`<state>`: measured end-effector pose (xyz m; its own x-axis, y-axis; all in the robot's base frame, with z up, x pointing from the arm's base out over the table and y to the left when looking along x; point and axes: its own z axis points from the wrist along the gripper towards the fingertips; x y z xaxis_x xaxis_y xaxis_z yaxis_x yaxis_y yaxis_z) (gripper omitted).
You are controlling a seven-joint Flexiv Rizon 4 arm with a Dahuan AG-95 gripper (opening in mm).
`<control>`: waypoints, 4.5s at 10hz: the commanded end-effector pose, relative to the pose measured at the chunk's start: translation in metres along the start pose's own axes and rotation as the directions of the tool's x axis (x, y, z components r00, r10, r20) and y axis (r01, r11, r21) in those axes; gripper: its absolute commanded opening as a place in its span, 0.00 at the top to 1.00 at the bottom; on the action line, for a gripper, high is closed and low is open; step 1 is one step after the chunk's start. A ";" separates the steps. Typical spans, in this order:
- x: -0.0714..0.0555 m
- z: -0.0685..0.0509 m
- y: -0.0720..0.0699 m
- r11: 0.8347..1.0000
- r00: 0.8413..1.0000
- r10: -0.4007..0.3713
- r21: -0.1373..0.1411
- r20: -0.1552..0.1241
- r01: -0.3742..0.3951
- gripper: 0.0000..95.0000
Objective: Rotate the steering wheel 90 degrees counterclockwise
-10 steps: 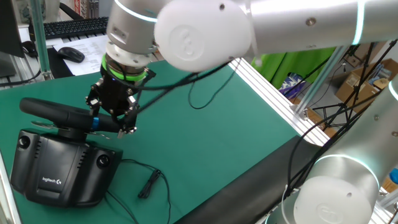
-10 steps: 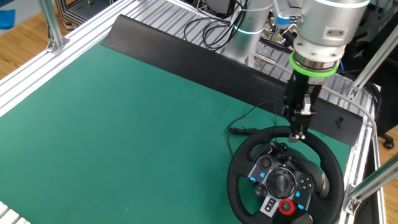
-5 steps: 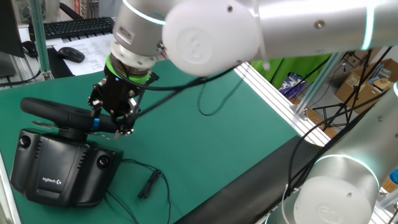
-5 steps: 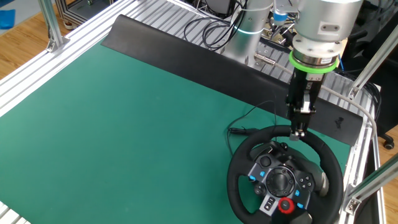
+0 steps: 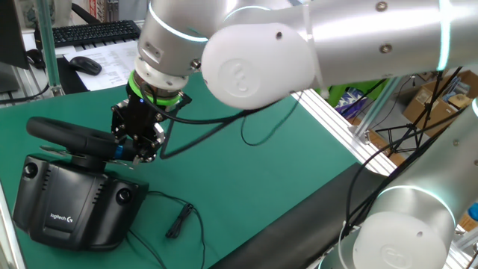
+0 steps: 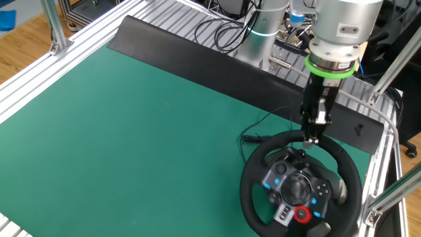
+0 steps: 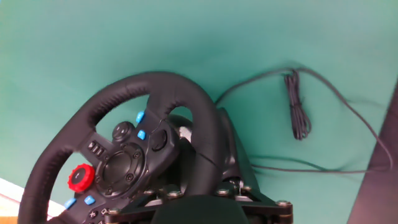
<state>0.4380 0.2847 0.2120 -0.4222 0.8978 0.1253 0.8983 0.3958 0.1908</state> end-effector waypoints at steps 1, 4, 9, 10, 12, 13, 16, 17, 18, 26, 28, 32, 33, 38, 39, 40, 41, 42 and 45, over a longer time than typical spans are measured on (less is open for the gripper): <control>-0.011 0.004 0.001 0.997 0.997 -0.075 0.003 0.002 0.075 1.00; -0.019 0.019 0.001 0.991 0.991 -0.133 0.000 0.000 0.133 1.00; -0.018 0.022 0.001 0.992 0.992 -0.123 0.016 0.012 0.122 1.00; -0.016 0.021 0.001 0.993 0.993 -0.110 0.036 0.030 0.109 0.60; -0.015 0.020 0.001 0.994 0.994 -0.097 0.054 0.058 0.094 0.20; -0.012 0.017 0.001 0.996 0.995 -0.079 0.052 0.057 0.076 0.20; 0.003 0.009 0.000 0.997 0.998 -0.040 0.064 0.044 0.038 0.20; 0.007 0.007 0.000 0.997 0.999 -0.029 0.070 0.035 0.027 0.20; 0.010 0.005 -0.001 0.998 1.000 0.002 0.065 0.022 -0.003 0.20; 0.010 0.005 -0.001 1.000 0.999 0.030 -0.008 -0.014 -0.030 1.00; 0.000 0.014 0.001 1.000 1.000 -0.024 -0.005 0.007 0.024 1.00; -0.008 0.023 0.001 0.996 0.996 -0.086 0.000 0.004 0.086 1.00; -0.008 0.023 0.001 0.996 0.996 -0.088 0.002 0.003 0.088 1.00; -0.007 0.018 0.001 0.993 0.995 -0.094 0.076 0.026 0.092 0.20; -0.006 0.015 0.001 0.994 0.996 -0.085 0.075 0.025 0.083 0.20; -0.004 0.008 0.001 0.994 0.998 -0.067 0.086 0.008 0.066 0.20; 0.000 0.004 0.000 0.995 0.999 -0.038 0.088 -0.007 0.039 0.20; 0.007 0.001 -0.001 0.996 1.000 -0.011 0.085 -0.018 0.013 0.20; 0.015 0.001 -0.005 0.998 0.998 0.011 0.066 -0.063 -0.007 0.80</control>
<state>0.4297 0.2969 0.2113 -0.4228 0.8876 0.1828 0.9055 0.4055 0.1250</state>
